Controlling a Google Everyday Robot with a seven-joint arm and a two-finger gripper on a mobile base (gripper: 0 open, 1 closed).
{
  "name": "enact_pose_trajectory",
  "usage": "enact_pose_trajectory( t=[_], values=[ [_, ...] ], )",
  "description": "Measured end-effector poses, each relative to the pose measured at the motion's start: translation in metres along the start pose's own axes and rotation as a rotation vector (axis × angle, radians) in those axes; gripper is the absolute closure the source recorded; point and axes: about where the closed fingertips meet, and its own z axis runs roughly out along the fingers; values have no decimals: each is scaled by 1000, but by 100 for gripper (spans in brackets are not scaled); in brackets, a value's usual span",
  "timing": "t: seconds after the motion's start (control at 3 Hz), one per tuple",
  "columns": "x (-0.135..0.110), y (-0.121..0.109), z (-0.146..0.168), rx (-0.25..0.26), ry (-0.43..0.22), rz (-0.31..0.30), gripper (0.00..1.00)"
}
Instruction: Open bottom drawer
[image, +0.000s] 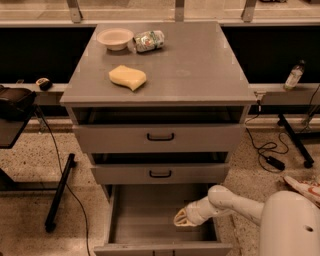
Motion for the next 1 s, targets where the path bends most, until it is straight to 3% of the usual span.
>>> enact_pose_trajectory(
  t=[0.33,0.67,1.0],
  values=[
    [-4,-6,4,-1,2,-18,85],
    [-4,-6,4,-1,2,-18,62],
    [7,-3,16,-9,-31,40,62]
  ],
)
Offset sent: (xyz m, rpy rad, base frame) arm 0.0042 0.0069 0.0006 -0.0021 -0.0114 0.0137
